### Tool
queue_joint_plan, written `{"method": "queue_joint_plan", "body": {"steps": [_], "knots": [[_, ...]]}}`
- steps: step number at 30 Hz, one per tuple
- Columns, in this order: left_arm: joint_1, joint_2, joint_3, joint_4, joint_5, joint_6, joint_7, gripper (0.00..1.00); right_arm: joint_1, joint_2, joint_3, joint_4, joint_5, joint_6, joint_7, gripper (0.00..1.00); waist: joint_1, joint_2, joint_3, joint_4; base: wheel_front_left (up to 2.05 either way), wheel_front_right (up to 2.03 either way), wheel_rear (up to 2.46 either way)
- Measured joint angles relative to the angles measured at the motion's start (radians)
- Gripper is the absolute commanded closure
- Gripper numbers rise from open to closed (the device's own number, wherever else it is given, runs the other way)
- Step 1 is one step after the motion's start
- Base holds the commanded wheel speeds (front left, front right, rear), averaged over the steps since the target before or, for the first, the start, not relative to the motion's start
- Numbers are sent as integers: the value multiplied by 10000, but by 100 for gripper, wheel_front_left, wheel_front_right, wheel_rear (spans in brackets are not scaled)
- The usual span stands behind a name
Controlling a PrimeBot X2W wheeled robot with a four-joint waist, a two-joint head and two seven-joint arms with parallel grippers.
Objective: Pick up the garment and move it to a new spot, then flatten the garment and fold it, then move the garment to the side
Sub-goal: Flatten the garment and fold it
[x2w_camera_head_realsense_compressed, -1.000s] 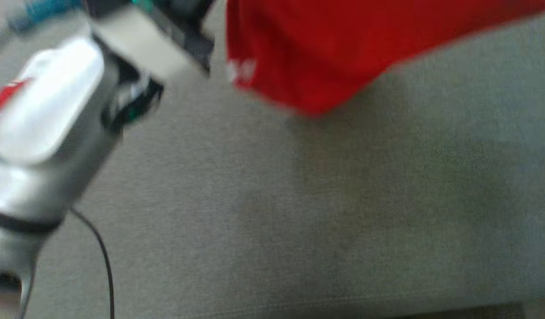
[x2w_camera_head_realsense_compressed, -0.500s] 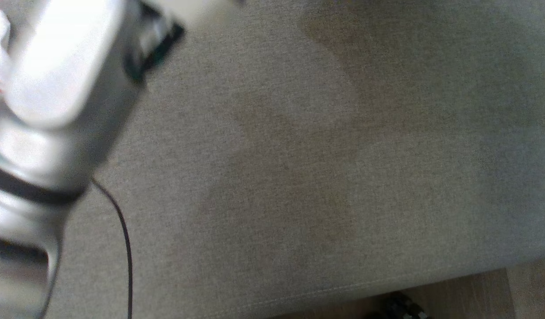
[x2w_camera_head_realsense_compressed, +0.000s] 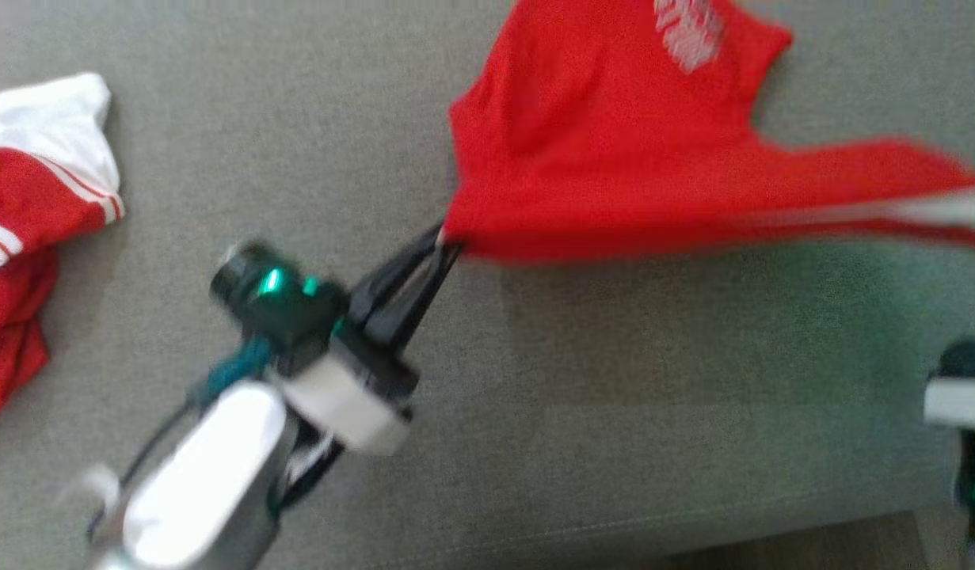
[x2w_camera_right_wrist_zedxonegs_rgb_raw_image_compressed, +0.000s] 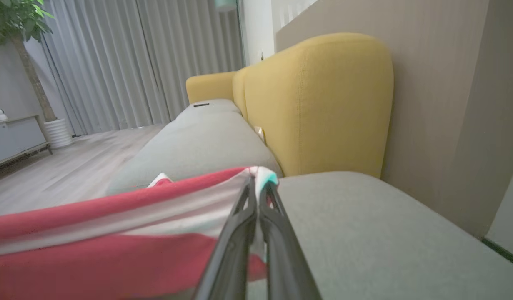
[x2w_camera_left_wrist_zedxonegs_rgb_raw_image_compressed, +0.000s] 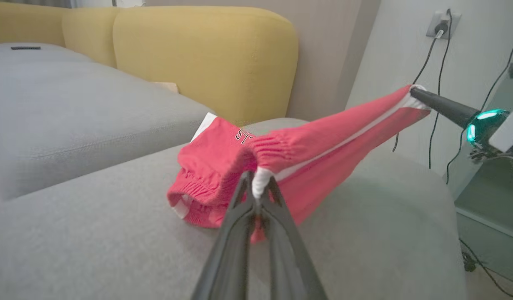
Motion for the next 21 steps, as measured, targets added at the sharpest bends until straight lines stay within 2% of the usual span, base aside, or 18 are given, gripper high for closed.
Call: {"method": "queue_joint_plan", "body": {"steps": [3, 9, 21], "knots": [[1399, 107, 537, -593, 343, 240, 2, 100, 1138, 272, -73, -479, 100, 2, 192, 100, 0, 0, -375, 38, 0, 0, 0], [3243, 169, 723, -1101, 742, 240, 2, 100, 2003, 301, -8, -1277, 165, 2, 679, 100, 0, 0, -953, 221, 0, 0, 0], [3773, 8, 1026, -1304, 867, 88, 2, 100, 2431, 299, -61, -1737, 155, 2, 1156, 100, 0, 0, -1560, 764, 0, 0, 0]]}}
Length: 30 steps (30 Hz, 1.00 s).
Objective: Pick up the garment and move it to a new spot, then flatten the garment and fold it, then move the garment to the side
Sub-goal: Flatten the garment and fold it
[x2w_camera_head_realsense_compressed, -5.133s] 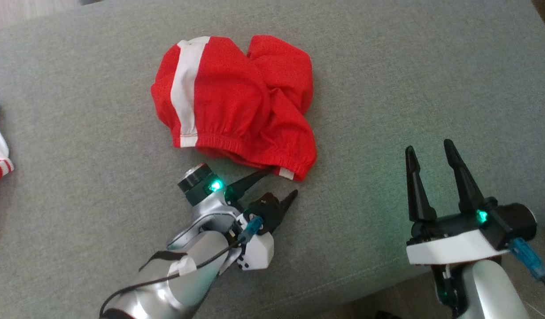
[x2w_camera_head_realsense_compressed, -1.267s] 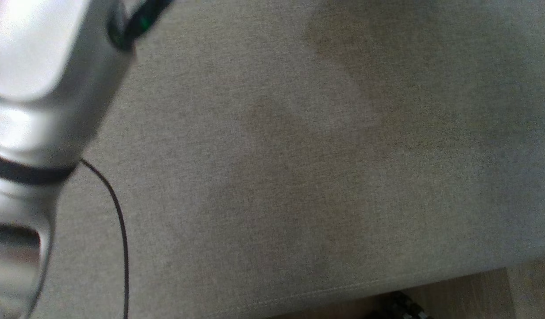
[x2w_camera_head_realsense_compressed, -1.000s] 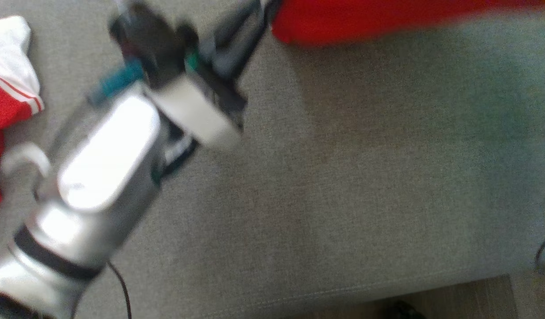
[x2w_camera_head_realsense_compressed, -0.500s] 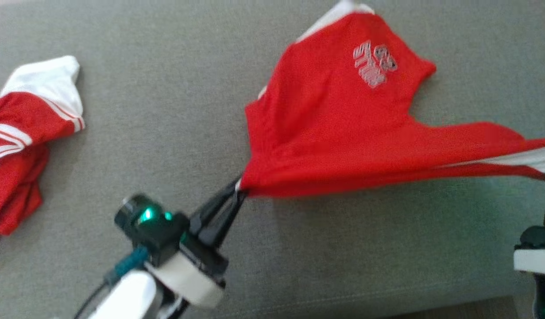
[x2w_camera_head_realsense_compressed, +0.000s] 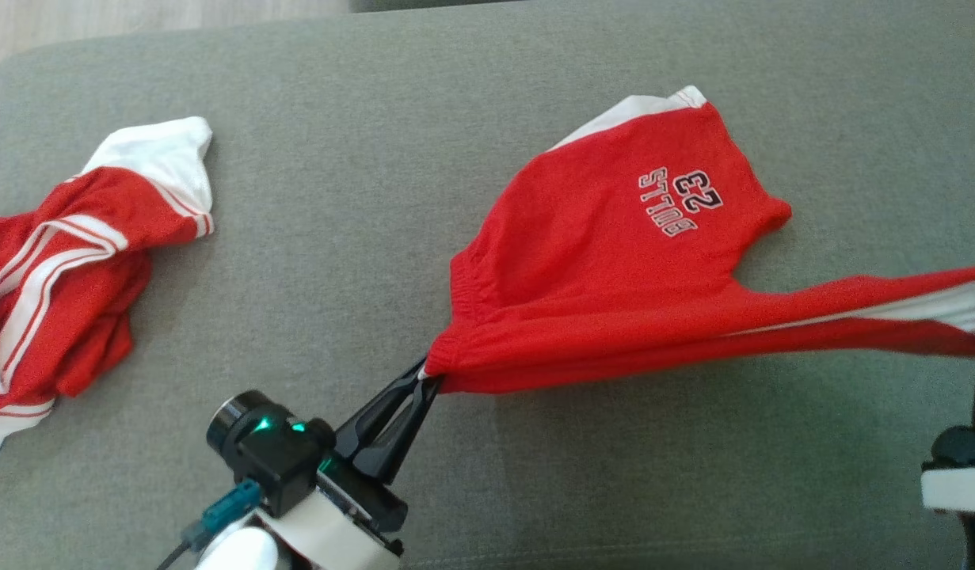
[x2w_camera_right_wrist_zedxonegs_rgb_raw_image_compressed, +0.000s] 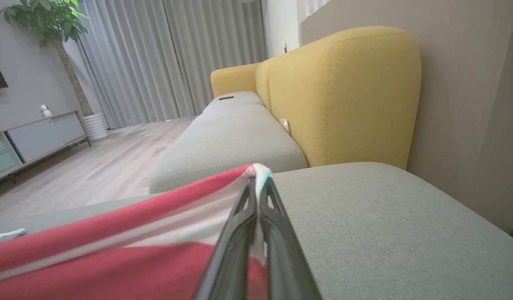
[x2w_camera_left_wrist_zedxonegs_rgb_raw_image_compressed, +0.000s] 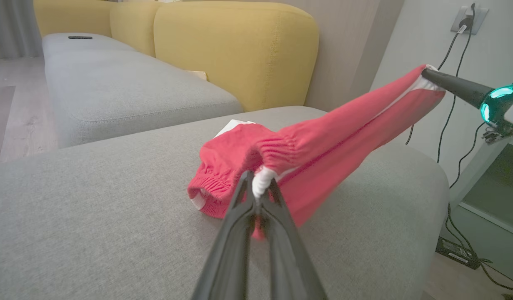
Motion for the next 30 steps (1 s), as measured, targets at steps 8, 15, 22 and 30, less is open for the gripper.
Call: {"method": "queue_joint_plan", "body": {"steps": [8, 15, 22, 30], "knots": [[-372, -364, -309, 619, -696, -205, 0, 100, -188, -82, -136, 309, -332, 0, 500, 100, 0, 0, 163, 348, 0, 0, 0], [-2537, -1051, -738, 1868, -2247, -215, 629, 100, -2695, -1459, 230, 1538, -884, 0, 1799, 100, 0, 0, 695, 789, 0, 0, 0], [-3940, -1411, -848, 3402, -2750, -215, 1158, 100, -4874, -2681, 1795, 3285, -834, 0, 3030, 100, 0, 0, 1083, 1189, 0, 0, 0], [-4868, -2054, -915, 4999, -3534, -215, 1492, 100, -7204, -3557, 3521, 5728, -497, 0, 3252, 100, 1, 0, 1428, 1614, 0, 0, 0]]}}
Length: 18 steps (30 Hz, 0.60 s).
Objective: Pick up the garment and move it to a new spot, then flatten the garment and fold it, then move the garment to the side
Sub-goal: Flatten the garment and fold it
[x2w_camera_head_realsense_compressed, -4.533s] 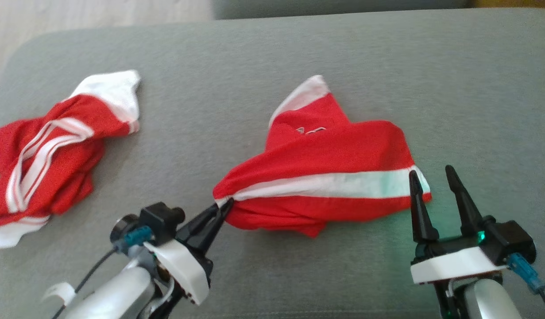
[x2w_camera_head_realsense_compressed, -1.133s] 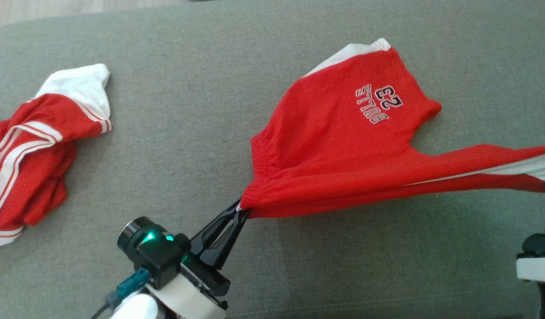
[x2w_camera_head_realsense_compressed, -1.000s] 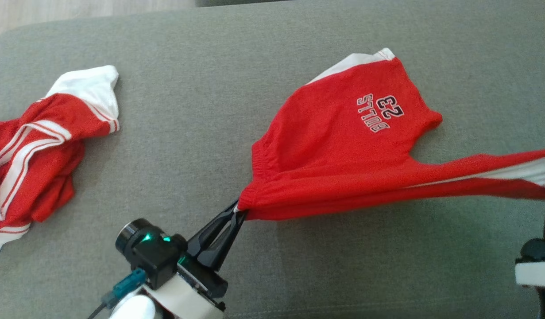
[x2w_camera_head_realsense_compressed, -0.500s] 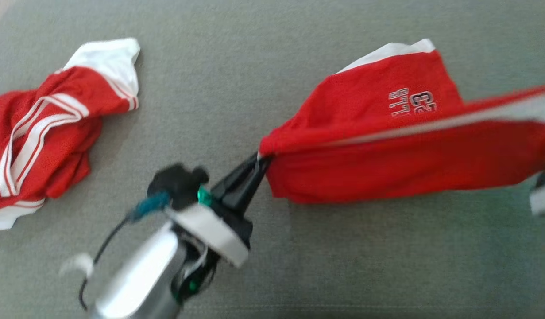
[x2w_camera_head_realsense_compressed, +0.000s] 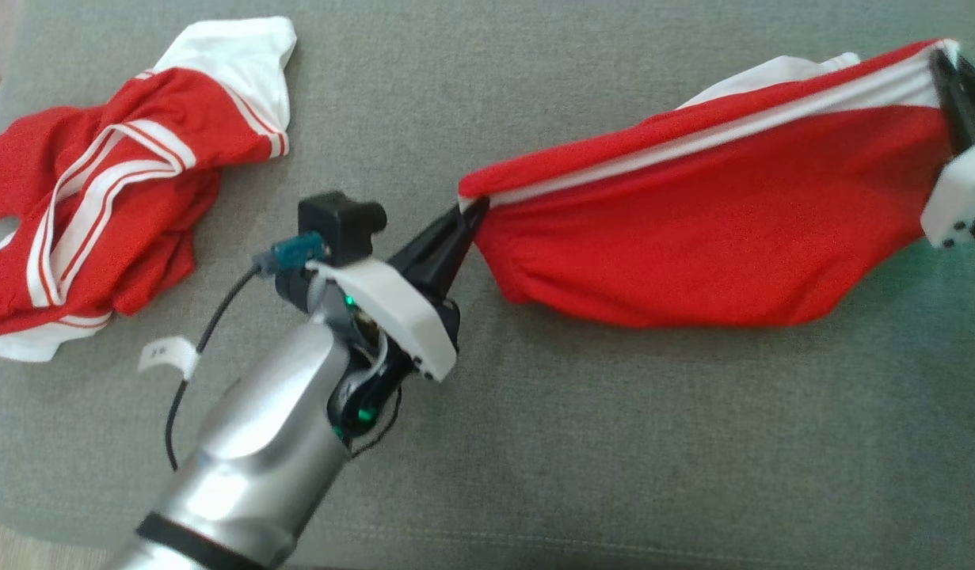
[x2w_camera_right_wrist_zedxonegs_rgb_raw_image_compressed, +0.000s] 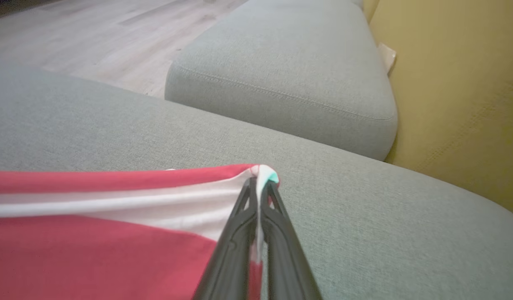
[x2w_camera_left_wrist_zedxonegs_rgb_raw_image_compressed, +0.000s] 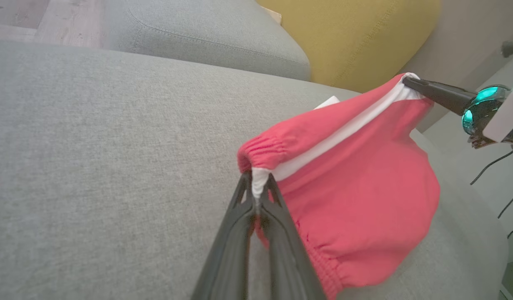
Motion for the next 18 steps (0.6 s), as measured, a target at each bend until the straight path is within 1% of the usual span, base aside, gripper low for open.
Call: {"method": "queue_joint_plan", "body": {"steps": [4, 6, 7, 8, 9, 10, 11, 12, 14, 16, 17, 18], "knots": [[-593, -8, -263, 525, -150, -2, -198, 100, -867, -226, 798, 986, 136, 0, -104, 100, 0, 0, 212, 98, 0, 0, 0], [-799, -44, -328, 763, -215, -2, -368, 100, -1221, -230, 1116, 1396, 531, 0, -322, 85, 0, 0, 302, 127, 0, 0, 0], [-887, -50, -387, 867, -217, 0, -460, 100, -1354, -203, 1195, 1582, 788, 0, -410, 75, 0, 0, 338, 134, 0, 0, 0], [-955, -42, -500, 947, -228, 0, -506, 96, -1477, -196, 1342, 1737, 978, 0, -548, 65, 0, 0, 370, 130, 0, 0, 0], [-994, -29, -612, 1001, -270, 0, -545, 74, -1579, -196, 1467, 1860, 1089, 0, -696, 11, 0, 0, 394, 119, 0, 0, 0], [-1032, -31, -698, 1058, -328, 0, -585, 69, -1665, -194, 1570, 1977, 1179, 0, -842, 0, 0, 0, 410, 102, 0, 0, 0], [-1077, -25, -800, 1127, -382, -2, -633, 51, -1738, -196, 1685, 2088, 1285, 0, -988, 0, 0, 0, 426, 82, 0, 0, 0], [-1113, -13, -886, 1172, -435, 0, -698, 0, -1800, -196, 1730, 2186, 1396, 0, -1160, 0, 0, 0, 439, 58, 0, 0, 0], [-1124, 6, -947, 1298, -489, -2, -938, 0, -1825, -194, 1781, 2345, 1783, 0, -1563, 0, 0, 0, 420, 7, 0, 0, 0], [-1121, 63, -930, 1331, -380, 12, -1160, 0, -1780, -196, 1778, 2351, 2073, 0, -1701, 0, 0, 0, 357, -24, 0, 0, 0], [-1112, 86, -897, 1323, -303, 46, -1246, 0, -1749, -196, 1766, 2347, 2274, 0, -1701, 0, 0, 0, 314, -43, 0, 0, 0], [-1086, 113, -853, 1279, -184, 192, -1327, 0, -1688, -205, 1751, 2337, 2441, 0, -1699, 0, 0, 0, 266, -67, 0, 0, 0]]}}
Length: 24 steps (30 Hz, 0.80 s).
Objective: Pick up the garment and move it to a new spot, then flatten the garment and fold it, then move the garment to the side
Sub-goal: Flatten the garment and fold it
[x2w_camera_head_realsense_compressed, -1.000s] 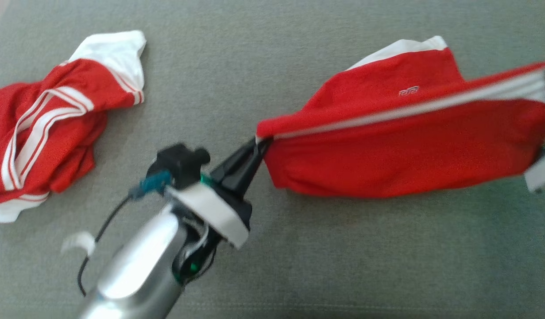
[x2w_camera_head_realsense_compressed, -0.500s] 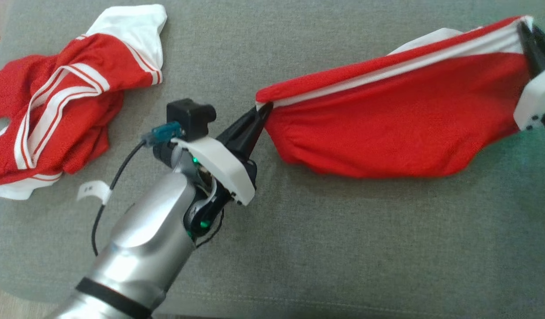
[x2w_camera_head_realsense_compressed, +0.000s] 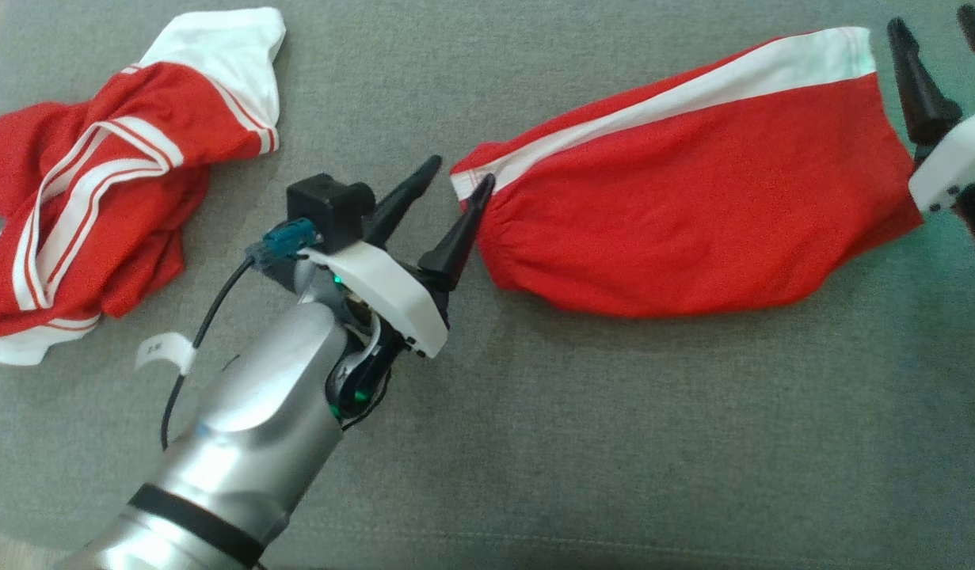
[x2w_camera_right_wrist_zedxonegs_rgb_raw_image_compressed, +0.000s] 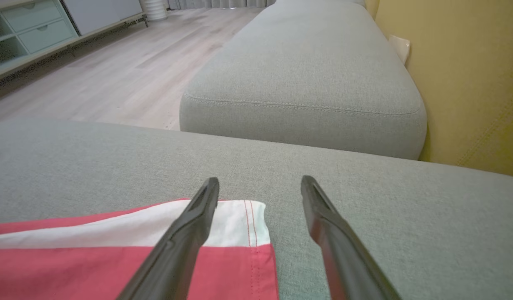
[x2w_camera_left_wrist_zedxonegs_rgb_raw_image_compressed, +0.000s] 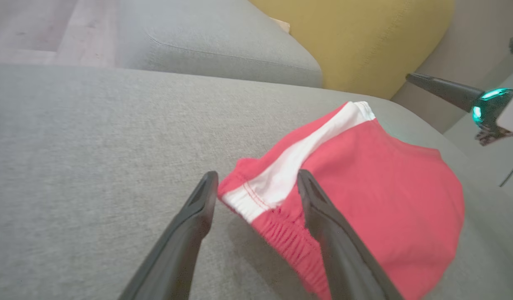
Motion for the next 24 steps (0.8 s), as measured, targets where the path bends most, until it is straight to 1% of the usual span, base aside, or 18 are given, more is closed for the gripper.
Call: {"method": "queue_joint_plan", "body": {"steps": [2, 3, 6, 8, 10, 12, 15, 17, 20, 22, 23, 24], "knots": [[108, 75, 176, -173, 313, 326, -81, 0, 281, -59, 13, -21, 56, 0, 33, 0, 0, 0, -96, -63, 0, 0, 0], [225, 115, 337, -383, 504, 575, -94, 0, 499, -90, 10, -13, 65, 0, 98, 0, 0, 0, -146, -92, 0, 0, 0], [909, 186, 1116, -1542, 1221, 1275, -94, 0, 1135, -98, -12, 123, 128, 0, 207, 0, -1, 0, -266, -105, 0, 0, 0], [1533, 165, 1611, -2364, 1730, 1542, -96, 0, 1347, -50, -171, 316, 328, 0, 357, 0, -1, 0, -300, -12, 0, 0, 0], [2239, 104, 2052, -3010, 2138, 1691, -96, 0, 1332, 71, -418, 571, 481, 0, 416, 0, 0, 0, -333, 115, 0, 0, 0], [2902, -6, 2447, -3528, 2581, 1762, -98, 0, 1315, 123, -514, 901, 393, 0, 570, 0, -1, 0, -373, 287, 0, 0, 0], [3664, -194, 2924, -4017, 3068, 1733, -111, 0, 1324, 245, -583, 1582, 111, 0, 865, 0, -1, 0, -474, 572, 0, 0, 0], [4049, -357, 3200, -4242, 3346, 1666, -117, 0, 1334, 305, -575, 1977, -38, 0, 1045, 0, -1, 0, -571, 769, 0, 0, 0], [4589, -568, 3517, -4504, 3699, 1653, -125, 0, 1329, 293, -579, 2313, -173, -2, 1285, 0, -1, 0, -745, 1042, 0, 0, 0], [4953, -658, 3630, -4606, 3871, 1569, -125, 0, 1338, 316, -548, 2481, -165, -2, 1536, 0, -1, 0, -879, 1176, 0, 0, 0], [5138, -706, 3684, -4637, 3944, 1565, -125, 0, 1345, 326, -510, 2548, -136, -2, 1653, 5, -1, 0, -942, 1230, 0, 0, 0], [5327, -742, 3768, -4671, 4025, 1517, -125, 0, 1351, 332, -474, 2587, -31, -4, 1751, 26, -1, 0, -1003, 1278, 0, 0, 0]]}}
